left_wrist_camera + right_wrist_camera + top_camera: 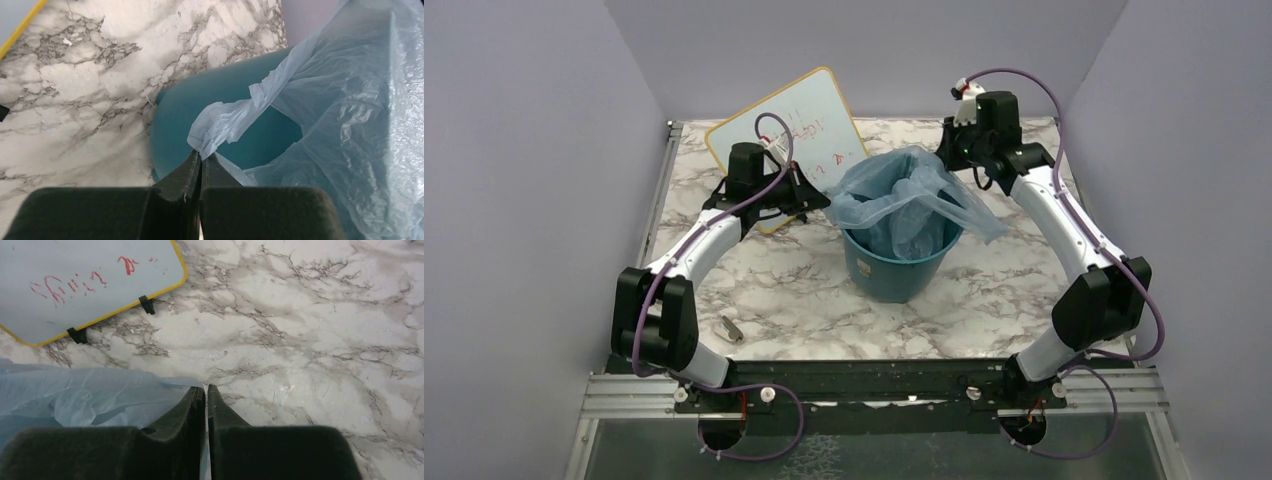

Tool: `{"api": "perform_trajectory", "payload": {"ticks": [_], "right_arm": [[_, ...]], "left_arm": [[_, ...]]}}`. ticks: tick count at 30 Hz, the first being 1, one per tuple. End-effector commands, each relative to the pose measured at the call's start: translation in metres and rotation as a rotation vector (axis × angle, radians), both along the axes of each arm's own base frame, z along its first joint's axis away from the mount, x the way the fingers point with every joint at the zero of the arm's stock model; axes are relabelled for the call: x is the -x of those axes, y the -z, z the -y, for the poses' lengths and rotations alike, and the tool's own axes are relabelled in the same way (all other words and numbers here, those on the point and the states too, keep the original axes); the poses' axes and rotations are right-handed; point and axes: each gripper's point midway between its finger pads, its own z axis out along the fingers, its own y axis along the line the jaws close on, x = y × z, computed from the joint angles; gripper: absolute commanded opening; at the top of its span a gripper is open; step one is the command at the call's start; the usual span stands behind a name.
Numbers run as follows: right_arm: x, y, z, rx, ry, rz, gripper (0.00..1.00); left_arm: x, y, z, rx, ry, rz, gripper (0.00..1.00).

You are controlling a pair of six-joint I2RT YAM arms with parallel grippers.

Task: Put the trash bags into the trash bin
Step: Place the trash bag in the trash bin.

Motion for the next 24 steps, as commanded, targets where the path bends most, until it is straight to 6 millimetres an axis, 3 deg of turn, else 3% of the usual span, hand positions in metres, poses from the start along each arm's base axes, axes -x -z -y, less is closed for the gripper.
{"api": "perform_trajectory", "payload": {"ticks": [1, 3, 5, 9, 13, 19, 24], "right_arm": [[0.019, 0.014, 0.016, 0.065, 0.01, -0.043, 0.13], [0.021, 0.018, 0.023, 0.083, 0.044, -0.06, 0.16], [0.017, 0.014, 0.039, 0.119, 0.138, -0.052, 0.26], [0.005, -0.025, 0.07, 0.165, 0.328, 0.05, 0.47], [0.003, -0.062, 0.093, 0.163, 0.433, 0.12, 0.58], [0.027, -0.091, 0.1, 0.087, 0.442, 0.146, 0.7], [0.06, -0.091, 0.111, 0.029, 0.482, 0.141, 0.8]], "left_arm": [[0.015, -0.011, 0.002, 0.027, 0.06, 0.036, 0.0], [0.018, -0.013, 0.002, 0.027, 0.066, 0.044, 0.0], [0.019, -0.018, 0.002, 0.031, 0.068, 0.057, 0.0], [0.018, -0.024, 0.003, 0.033, 0.074, 0.07, 0.0], [0.02, -0.026, 0.003, 0.034, 0.079, 0.074, 0.0], [0.023, -0.026, 0.004, 0.042, 0.089, 0.075, 0.0], [0.025, -0.029, 0.004, 0.046, 0.099, 0.079, 0.0]]}}
